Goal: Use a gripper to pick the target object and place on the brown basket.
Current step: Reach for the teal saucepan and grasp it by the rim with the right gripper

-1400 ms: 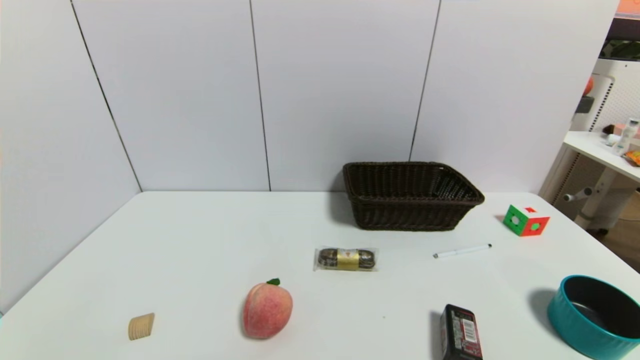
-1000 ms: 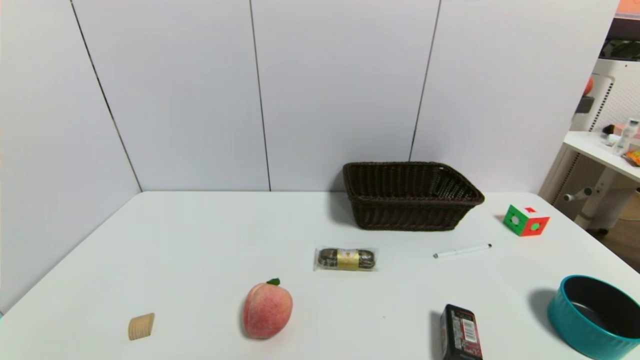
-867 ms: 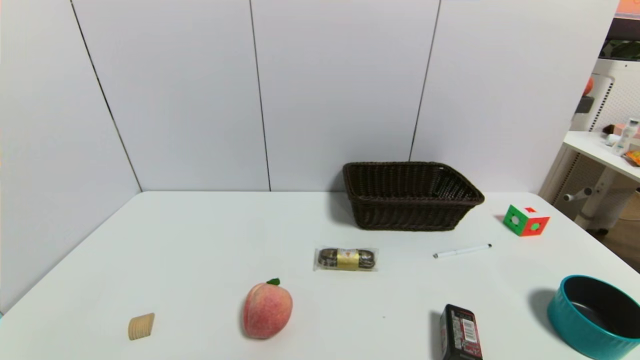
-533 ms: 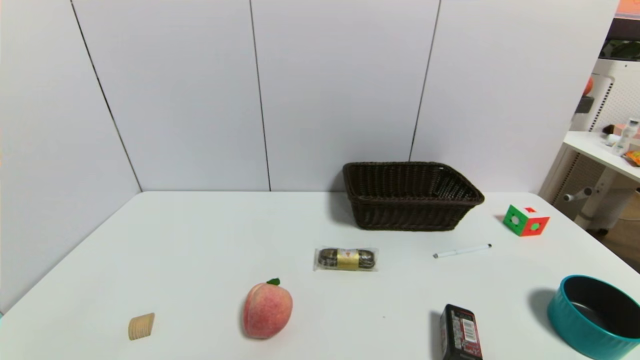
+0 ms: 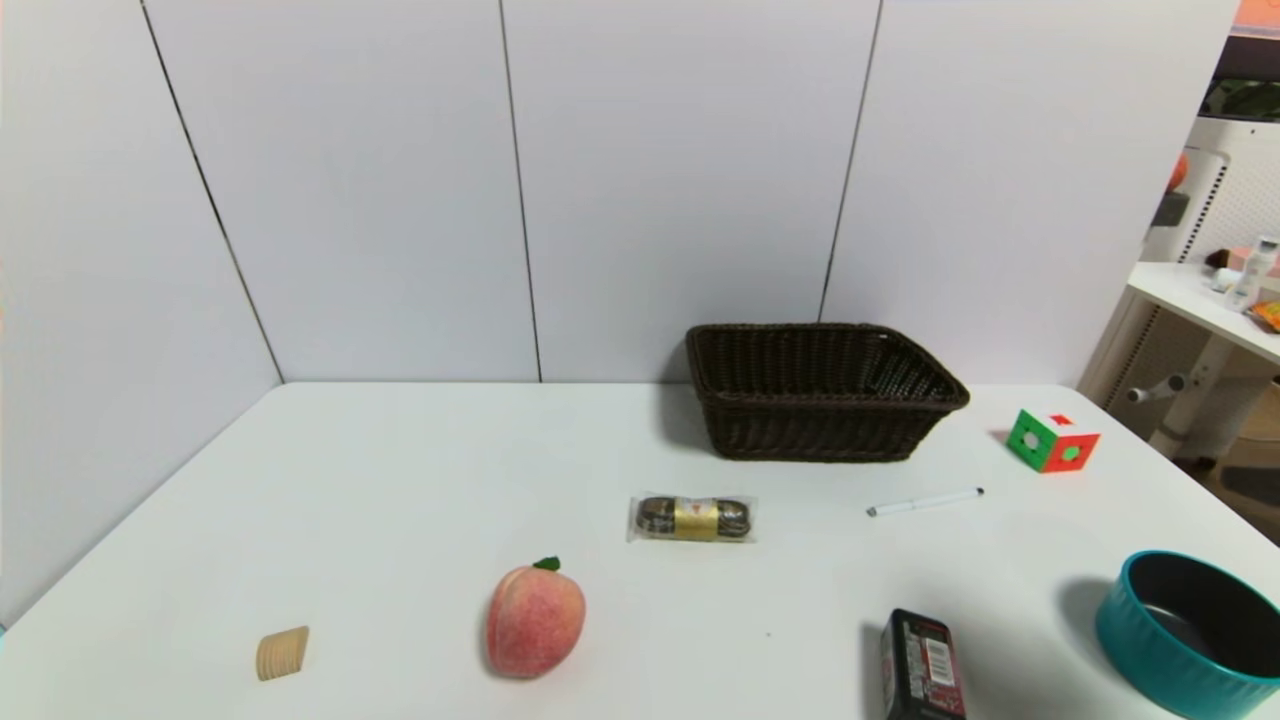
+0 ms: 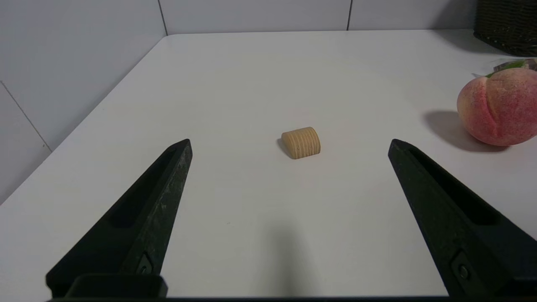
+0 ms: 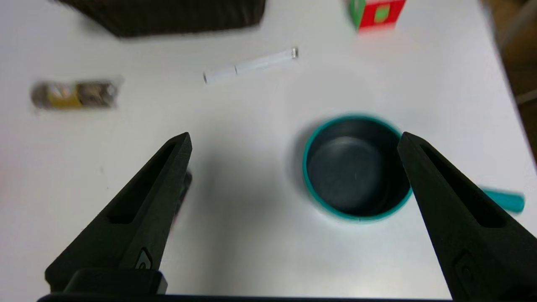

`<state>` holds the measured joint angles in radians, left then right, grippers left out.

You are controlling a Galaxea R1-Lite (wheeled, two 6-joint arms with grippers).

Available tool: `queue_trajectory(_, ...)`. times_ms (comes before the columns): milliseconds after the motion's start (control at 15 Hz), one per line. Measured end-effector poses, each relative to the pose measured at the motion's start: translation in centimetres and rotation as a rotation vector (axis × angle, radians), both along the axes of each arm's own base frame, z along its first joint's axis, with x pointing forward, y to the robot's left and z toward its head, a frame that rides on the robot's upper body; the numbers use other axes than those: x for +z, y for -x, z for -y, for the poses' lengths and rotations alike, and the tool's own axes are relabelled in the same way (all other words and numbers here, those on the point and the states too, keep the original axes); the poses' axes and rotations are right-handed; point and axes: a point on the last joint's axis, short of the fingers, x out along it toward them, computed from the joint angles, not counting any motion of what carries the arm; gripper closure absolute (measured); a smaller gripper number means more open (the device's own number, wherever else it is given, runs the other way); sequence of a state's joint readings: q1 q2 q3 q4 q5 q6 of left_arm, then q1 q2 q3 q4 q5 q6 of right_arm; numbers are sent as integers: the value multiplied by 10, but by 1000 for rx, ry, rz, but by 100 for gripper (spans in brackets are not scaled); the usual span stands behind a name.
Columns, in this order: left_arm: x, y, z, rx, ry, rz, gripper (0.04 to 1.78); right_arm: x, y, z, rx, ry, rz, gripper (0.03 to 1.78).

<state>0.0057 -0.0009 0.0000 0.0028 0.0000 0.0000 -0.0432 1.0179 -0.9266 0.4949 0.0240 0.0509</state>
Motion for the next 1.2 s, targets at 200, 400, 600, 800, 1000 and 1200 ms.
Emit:
queue_trajectory(200, 0, 0, 0, 0, 0, 0, 13, -8, -24, 3, -17, -24, -328, 11)
queue_trajectory(400, 0, 0, 0, 0, 0, 0, 13, -25, -46, 4, -20, -36, -532, 11)
queue_trajectory(600, 0, 0, 0, 0, 0, 0, 13, -43, -71, 6, -21, -41, -645, 11)
queue_trajectory(800, 0, 0, 0, 0, 0, 0, 13, -62, -94, 7, -13, -40, -737, 11)
queue_trajectory(1000, 0, 0, 0, 0, 0, 0, 13, -81, -115, 6, -1, -37, -775, 11)
queue_trajectory(1200, 0, 0, 0, 0, 0, 0, 13, -104, -129, 4, 12, -25, -760, 11)
